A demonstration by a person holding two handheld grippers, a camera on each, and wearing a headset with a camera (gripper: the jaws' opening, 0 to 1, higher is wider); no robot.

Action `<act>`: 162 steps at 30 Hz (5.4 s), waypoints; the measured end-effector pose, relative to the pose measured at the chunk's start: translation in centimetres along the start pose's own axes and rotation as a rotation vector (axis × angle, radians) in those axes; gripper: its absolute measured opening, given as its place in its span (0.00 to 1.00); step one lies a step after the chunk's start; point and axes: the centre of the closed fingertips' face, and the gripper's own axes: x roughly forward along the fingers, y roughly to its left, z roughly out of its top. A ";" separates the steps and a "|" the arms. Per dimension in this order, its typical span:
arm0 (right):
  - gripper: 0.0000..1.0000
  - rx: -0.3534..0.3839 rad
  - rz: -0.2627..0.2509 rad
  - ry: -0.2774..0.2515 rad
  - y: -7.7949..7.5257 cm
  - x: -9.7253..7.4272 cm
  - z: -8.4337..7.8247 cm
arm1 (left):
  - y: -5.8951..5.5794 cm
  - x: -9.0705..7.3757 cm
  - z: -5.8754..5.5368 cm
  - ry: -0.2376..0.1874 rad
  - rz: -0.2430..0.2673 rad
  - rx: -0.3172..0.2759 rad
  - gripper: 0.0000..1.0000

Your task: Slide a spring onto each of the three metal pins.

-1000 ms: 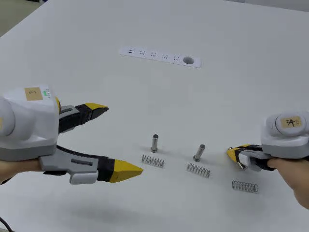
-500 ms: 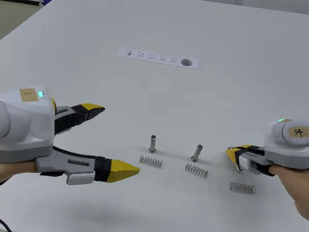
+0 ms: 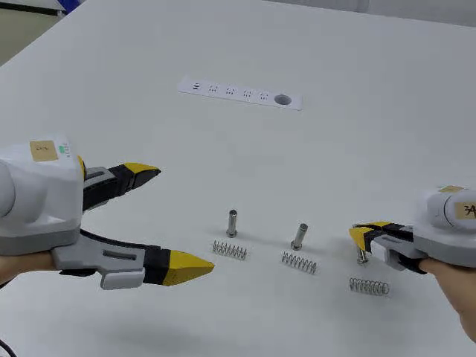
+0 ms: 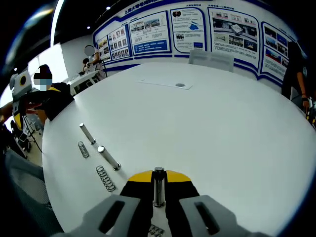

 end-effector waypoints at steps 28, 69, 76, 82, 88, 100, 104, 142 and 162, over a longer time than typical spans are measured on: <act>0.08 -0.097 0.007 -0.103 0.2 -2.0 -0.7 | -1.5 -1.1 0.8 0.010 -0.014 0.030 0.98; 0.28 -0.125 0.065 -0.114 -1.1 -5.1 -0.1 | -2.3 -0.8 1.7 -0.009 -0.030 0.043 0.98; 0.29 -0.189 0.120 -0.003 -1.8 -6.2 -2.3 | -2.4 -0.4 2.0 -0.017 -0.038 0.039 0.97; 0.30 -0.221 0.191 0.079 -0.6 -5.5 -5.4 | -2.5 -0.2 1.8 -0.016 -0.036 0.031 0.99; 0.30 -0.311 0.223 0.149 -0.1 -4.5 -7.3 | -2.4 -0.6 0.7 0.014 -0.031 0.020 0.99; 0.30 -0.380 0.272 0.188 0.9 -3.5 -8.0 | -2.0 -0.6 -0.2 0.038 -0.013 -0.004 0.98; 0.27 -0.380 0.275 0.182 0.6 -3.5 -7.9 | -2.3 -0.2 -0.1 0.038 -0.024 -0.005 0.98; 0.11 -0.499 0.288 0.219 1.1 -3.7 -8.0 | -2.9 -0.2 0.7 0.032 -0.045 0.010 0.95; 0.11 -0.575 0.294 0.112 3.9 -7.5 -3.5 | -4.8 0.5 0.5 0.052 -0.098 0.049 0.90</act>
